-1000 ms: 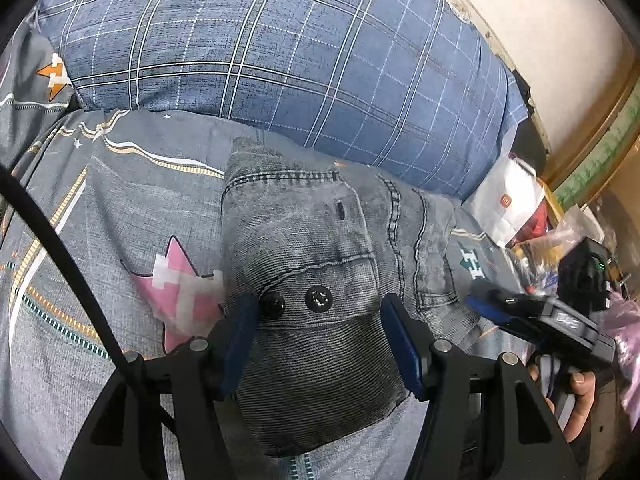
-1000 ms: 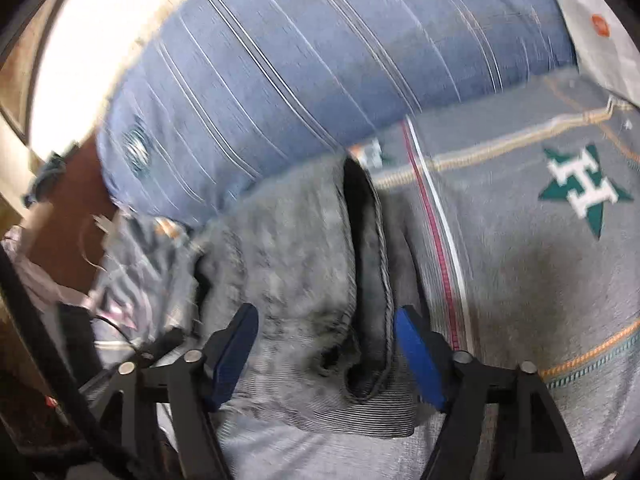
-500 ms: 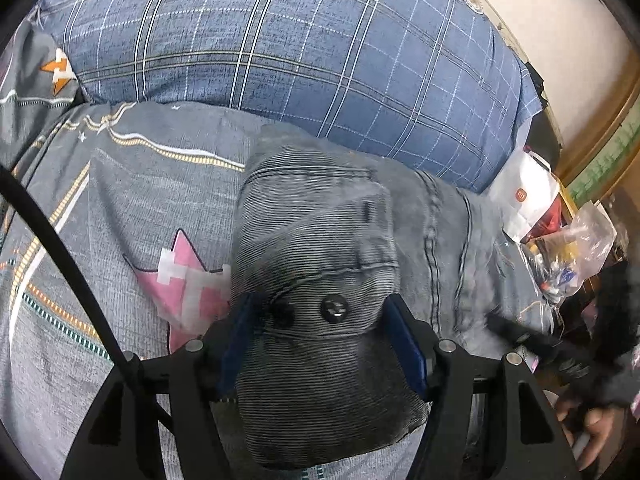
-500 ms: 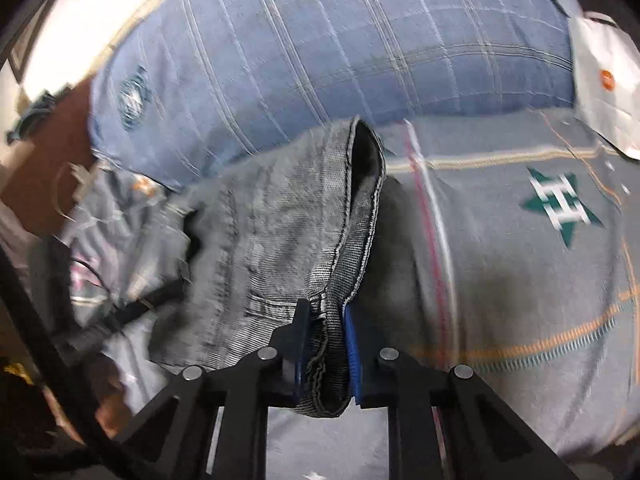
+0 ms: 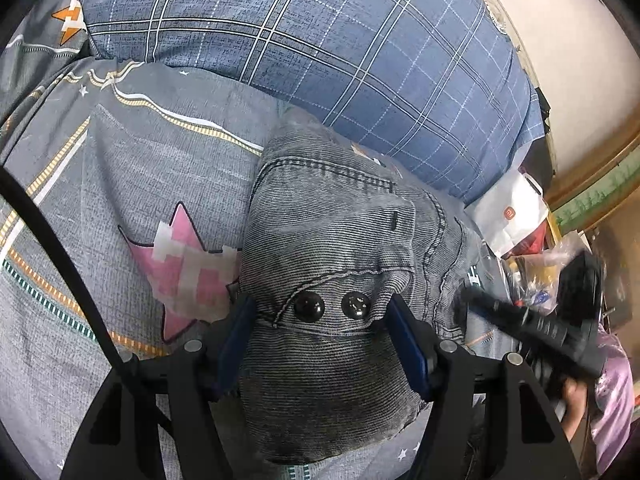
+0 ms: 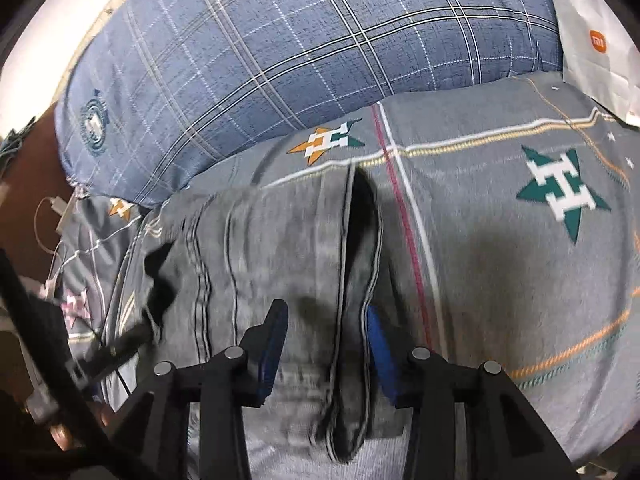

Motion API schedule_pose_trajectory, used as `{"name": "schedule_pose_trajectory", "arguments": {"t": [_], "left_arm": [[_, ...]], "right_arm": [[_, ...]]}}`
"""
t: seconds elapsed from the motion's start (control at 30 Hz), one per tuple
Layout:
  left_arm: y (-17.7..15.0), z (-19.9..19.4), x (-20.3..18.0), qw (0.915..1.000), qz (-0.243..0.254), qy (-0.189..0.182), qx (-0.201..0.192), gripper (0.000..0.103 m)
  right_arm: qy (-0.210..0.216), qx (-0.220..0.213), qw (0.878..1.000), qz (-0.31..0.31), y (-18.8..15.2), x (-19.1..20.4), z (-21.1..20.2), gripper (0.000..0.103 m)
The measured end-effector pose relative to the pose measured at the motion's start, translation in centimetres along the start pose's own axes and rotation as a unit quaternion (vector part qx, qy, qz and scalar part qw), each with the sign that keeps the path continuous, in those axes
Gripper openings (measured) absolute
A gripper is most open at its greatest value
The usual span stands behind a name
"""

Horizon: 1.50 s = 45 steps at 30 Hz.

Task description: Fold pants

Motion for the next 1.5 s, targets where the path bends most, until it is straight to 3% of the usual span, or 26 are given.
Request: {"name": "schedule_pose_trajectory", "arguments": {"t": [0.07, 0.13, 0.17, 0.23, 0.3, 0.37, 0.47, 0.6, 0.67, 0.7, 0.77, 0.8, 0.87, 0.97, 1.07, 1.17, 1.23, 1.4, 1.5], "left_arm": [[0.5, -0.5, -0.1, 1.0, 0.0, -0.005, -0.006, 0.067], [1.3, -1.2, 0.4, 0.9997, -0.013, -0.009, -0.019, 0.067], [1.9, -1.5, 0.9, 0.9993, -0.026, -0.013, -0.025, 0.068], [2.5, -1.2, 2.3, 0.998, -0.056, -0.015, -0.024, 0.068], [2.2, 0.1, 3.7, 0.9964, -0.083, -0.018, -0.001, 0.068], [1.9, 1.4, 4.7, 0.9915, -0.12, -0.047, 0.018, 0.067], [1.9, 2.6, 4.6, 0.9861, -0.14, -0.081, 0.037, 0.067], [2.0, 3.2, 4.0, 0.9878, -0.131, -0.069, 0.047, 0.065], [2.2, 3.4, 3.7, 0.9882, -0.132, -0.054, 0.055, 0.064], [2.3, 3.4, 3.5, 0.9886, -0.131, -0.043, 0.059, 0.058], [2.9, 3.6, 3.1, 0.9886, -0.133, -0.016, 0.07, 0.056], [3.2, 3.9, 2.6, 0.9887, -0.129, -0.005, 0.077, 0.056], [3.5, 4.4, 1.9, 0.9889, -0.118, 0.014, 0.088, 0.056], [3.5, 5.3, 1.7, 0.9913, -0.096, -0.009, 0.089, 0.057], [3.0, 5.8, 3.3, 0.9864, -0.138, -0.062, 0.065, 0.054], [3.1, 5.5, 2.5, 0.988, -0.129, -0.056, 0.064, 0.037], [3.2, 4.7, 1.3, 0.9915, -0.109, -0.052, 0.05, 0.027], [4.2, 0.9, -2.3, 0.9952, -0.055, -0.08, -0.009, 0.024], [5.0, -1.3, -3.3, 0.9964, -0.029, -0.067, -0.042, 0.024]], "right_arm": [[-0.007, 0.001, 1.0, 0.01, 1.2, -0.1, 0.2, 0.049], [0.014, 0.0, 1.0, 0.024, 2.5, -0.4, 0.5, 0.071], [0.028, -0.004, 0.999, 0.032, 2.7, -0.7, 0.7, 0.075], [0.069, -0.017, 0.996, 0.052, 2.6, -1.4, 1.4, 0.076], [0.094, 0.004, 0.992, 0.083, 1.5, -2.7, 2.8, 0.076], [0.1, 0.036, 0.989, 0.105, 0.8, -3.9, 3.6, 0.076], [0.098, 0.041, 0.986, 0.128, 1.1, -5.4, 2.7, 0.076], [0.139, 0.053, 0.977, 0.151, 1.0, -6.3, 3.1, 0.075], [0.123, 0.074, 0.979, 0.147, 0.6, -6.3, 4.1, 0.075], [0.118, 0.078, 0.979, 0.144, 0.4, -6.1, 4.6, 0.075], [0.108, 0.07, 0.984, 0.125, 0.5, -5.4, 4.6, 0.065], [0.105, 0.065, 0.985, 0.117, 0.6, -5.1, 4.4, 0.048], [0.108, 0.063, 0.986, 0.112, 0.5, -4.8, 4.0, 0.042], [0.104, 0.071, 0.987, 0.097, 0.3, -4.1, 4.2, 0.04], [0.095, 0.085, 0.987, 0.096, 0.2, -4.1, 5.4, 0.047], [0.09, 0.071, 0.989, 0.091, 0.3, -3.8, 5.2, 0.037], [0.09, 0.055, 0.992, 0.069, 0.3, -2.7, 4.5, 0.022], [0.109, -0.002, 0.994, 0.003, 0.8, 1.2, 2.0, 0.017], [0.109, -0.027, 0.993, -0.036, 0.8, 3.6, 0.6, 0.017]]}}
Point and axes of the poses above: each gripper's, at about its wrist camera, not at the fingertips, and z roughly the way its jaws point, x to its left, y to its top, the point moved 3 cm from there along z, roughly the way its jaws point, and after that the axes turned 3 degrees about -x, right-handed, at the moved point
